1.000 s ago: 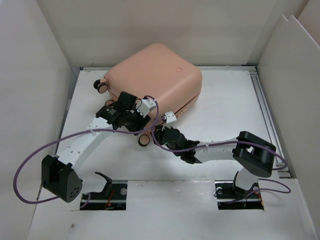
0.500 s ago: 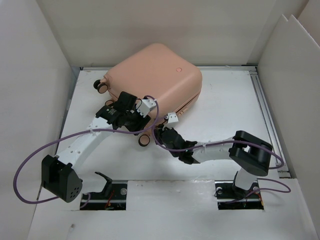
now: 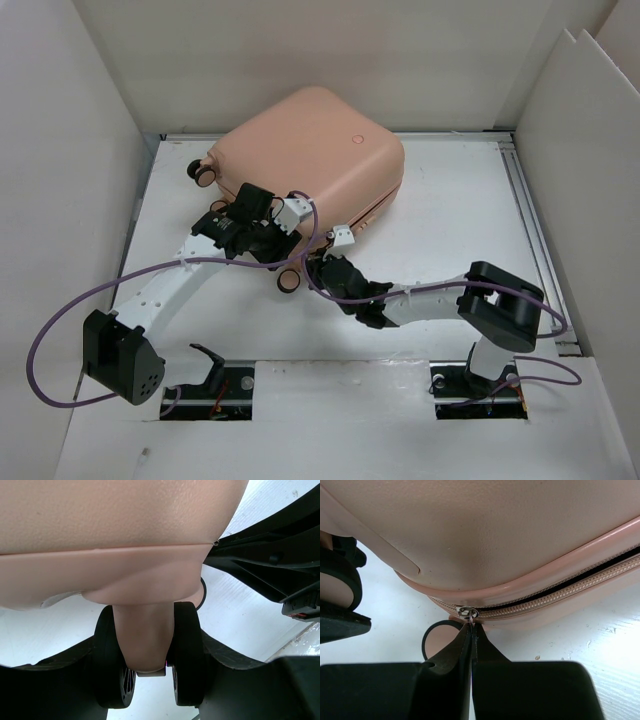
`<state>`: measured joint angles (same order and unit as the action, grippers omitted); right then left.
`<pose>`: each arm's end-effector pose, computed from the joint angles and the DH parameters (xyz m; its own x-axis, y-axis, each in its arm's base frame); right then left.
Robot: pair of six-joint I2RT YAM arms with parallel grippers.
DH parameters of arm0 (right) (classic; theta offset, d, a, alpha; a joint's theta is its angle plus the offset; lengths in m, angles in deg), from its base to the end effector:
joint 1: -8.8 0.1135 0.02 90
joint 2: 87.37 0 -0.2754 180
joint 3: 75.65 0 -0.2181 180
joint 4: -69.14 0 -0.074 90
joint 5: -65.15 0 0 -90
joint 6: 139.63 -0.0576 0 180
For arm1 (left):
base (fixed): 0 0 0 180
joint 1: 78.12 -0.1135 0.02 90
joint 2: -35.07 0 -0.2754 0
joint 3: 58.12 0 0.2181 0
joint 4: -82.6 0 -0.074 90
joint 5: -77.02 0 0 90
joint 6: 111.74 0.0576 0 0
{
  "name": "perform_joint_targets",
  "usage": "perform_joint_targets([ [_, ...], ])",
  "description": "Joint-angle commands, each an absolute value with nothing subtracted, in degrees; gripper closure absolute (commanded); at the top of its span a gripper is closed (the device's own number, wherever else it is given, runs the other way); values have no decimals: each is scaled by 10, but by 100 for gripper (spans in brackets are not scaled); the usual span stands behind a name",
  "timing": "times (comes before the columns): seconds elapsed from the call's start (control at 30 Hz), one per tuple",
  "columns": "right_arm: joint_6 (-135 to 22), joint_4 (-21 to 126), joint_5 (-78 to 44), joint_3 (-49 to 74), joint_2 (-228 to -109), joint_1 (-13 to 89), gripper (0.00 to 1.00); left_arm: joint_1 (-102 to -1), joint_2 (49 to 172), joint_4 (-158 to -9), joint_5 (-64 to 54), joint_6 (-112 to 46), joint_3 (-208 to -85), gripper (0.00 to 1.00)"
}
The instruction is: Pack the luggage
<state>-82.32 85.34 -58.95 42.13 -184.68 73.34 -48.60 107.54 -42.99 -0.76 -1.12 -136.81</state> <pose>0.1790 0.3009 0.2219 -0.3978 0.2049 -0.8943 -0.3621 0.8605 0.3582 0.2035 -0.1292 0.3026 -0.3942 0.6188 -0.6795 0.7941 0.6016 0.0871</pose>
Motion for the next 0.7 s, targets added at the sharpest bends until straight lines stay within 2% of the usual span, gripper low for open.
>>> perform_joint_targets([
  [0.0, -811, 852, -655, 397, -1837, 723, 100, -475, 1053, -457, 31, -11, -1376, 100],
  [0.17, -816, 782, -647, 405, -1825, 697, 100, -475, 1053, -451, 15, -6, -1364, 100],
  [0.67, -816, 738, -664, 458, -1744, 603, 100, -475, 1037, -430, -26, 23, -1327, 100],
])
